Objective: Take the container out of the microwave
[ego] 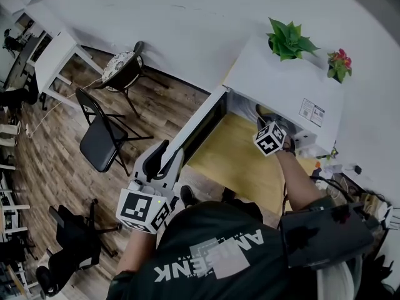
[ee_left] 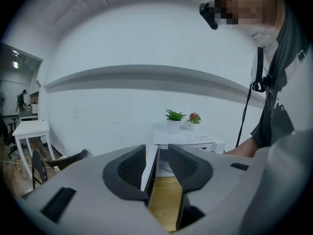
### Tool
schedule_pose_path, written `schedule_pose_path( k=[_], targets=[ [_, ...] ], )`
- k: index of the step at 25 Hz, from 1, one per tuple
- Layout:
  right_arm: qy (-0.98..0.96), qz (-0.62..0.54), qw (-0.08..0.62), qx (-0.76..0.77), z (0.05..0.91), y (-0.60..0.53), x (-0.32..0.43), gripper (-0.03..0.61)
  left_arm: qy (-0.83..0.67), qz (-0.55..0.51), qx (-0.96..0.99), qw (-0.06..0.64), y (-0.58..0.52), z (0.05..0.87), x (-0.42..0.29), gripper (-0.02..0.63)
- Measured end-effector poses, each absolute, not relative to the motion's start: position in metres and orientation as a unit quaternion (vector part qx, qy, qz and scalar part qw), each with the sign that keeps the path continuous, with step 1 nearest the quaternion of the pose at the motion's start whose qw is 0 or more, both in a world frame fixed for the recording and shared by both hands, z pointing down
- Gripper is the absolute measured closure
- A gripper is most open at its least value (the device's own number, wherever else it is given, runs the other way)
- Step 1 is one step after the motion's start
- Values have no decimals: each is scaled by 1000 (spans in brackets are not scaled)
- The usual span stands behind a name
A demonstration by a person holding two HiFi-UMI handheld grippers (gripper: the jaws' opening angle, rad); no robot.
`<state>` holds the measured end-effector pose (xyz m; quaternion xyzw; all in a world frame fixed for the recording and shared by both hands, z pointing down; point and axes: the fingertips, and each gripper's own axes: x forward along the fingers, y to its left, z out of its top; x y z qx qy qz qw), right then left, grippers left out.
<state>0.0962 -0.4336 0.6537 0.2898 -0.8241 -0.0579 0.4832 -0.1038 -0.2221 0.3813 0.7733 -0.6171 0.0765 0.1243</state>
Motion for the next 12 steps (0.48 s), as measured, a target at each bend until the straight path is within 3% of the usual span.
schedule_pose_path(
  k=[12],
  targets=[
    [-843, 13, 450, 294, 628, -368, 77, 549, -588, 59, 798, 115, -228, 378, -128, 474]
  ],
)
